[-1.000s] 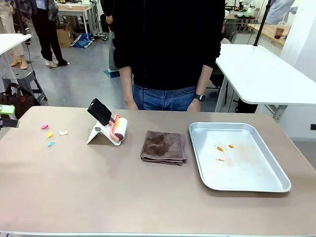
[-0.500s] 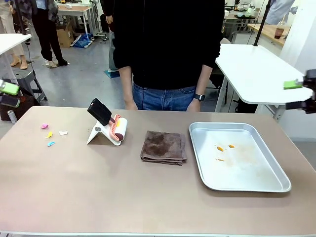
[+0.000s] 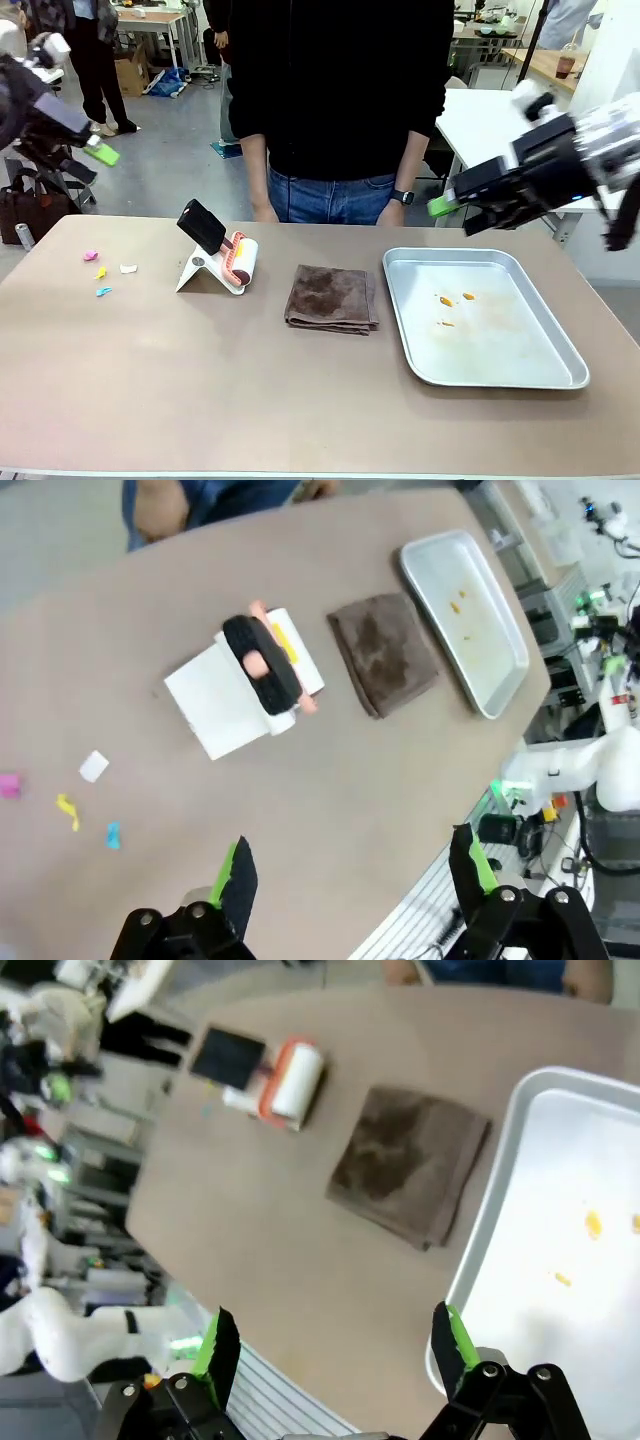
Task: Clean the surface of the table.
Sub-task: Hold the Lint Roller with your left hand and the towel with your right hand.
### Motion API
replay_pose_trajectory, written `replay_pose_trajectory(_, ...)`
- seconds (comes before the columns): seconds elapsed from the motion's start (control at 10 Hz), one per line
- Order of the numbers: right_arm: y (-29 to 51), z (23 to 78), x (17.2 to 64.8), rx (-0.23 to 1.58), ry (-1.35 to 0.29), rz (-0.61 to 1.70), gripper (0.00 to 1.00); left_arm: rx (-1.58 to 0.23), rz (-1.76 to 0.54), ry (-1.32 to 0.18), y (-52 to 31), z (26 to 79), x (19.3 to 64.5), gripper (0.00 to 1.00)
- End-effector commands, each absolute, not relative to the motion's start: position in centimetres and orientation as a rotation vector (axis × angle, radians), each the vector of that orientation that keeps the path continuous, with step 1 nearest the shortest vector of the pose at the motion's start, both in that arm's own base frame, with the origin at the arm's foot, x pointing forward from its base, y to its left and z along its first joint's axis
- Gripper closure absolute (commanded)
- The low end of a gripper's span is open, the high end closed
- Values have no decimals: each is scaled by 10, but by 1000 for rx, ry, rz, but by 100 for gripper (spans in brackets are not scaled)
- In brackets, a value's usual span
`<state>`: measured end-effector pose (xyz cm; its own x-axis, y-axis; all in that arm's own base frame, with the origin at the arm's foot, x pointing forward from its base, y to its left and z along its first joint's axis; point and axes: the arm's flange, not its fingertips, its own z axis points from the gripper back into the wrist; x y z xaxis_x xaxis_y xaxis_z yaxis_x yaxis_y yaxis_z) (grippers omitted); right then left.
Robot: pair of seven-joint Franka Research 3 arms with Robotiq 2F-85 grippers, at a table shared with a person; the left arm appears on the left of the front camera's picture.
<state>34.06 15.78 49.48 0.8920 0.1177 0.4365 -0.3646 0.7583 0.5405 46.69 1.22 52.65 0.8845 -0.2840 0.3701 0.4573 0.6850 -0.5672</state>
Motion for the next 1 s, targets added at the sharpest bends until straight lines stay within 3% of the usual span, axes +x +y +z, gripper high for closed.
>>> replay_pose_trajectory(0.0,194,481,365,541,-375,262,0,-711,-354,-156,-4,521,501,0)
replay_pose_trajectory(0.2,229,462,375,492,-359,292,0,-710,-303,-73,-25,498,521,0)
replay_pose_trajectory(0.6,249,428,402,526,-275,237,0,-733,-286,-144,-22,475,529,0)
replay_pose_trajectory(0.9,250,430,386,472,-318,302,0,-706,-270,-103,-25,471,534,0)
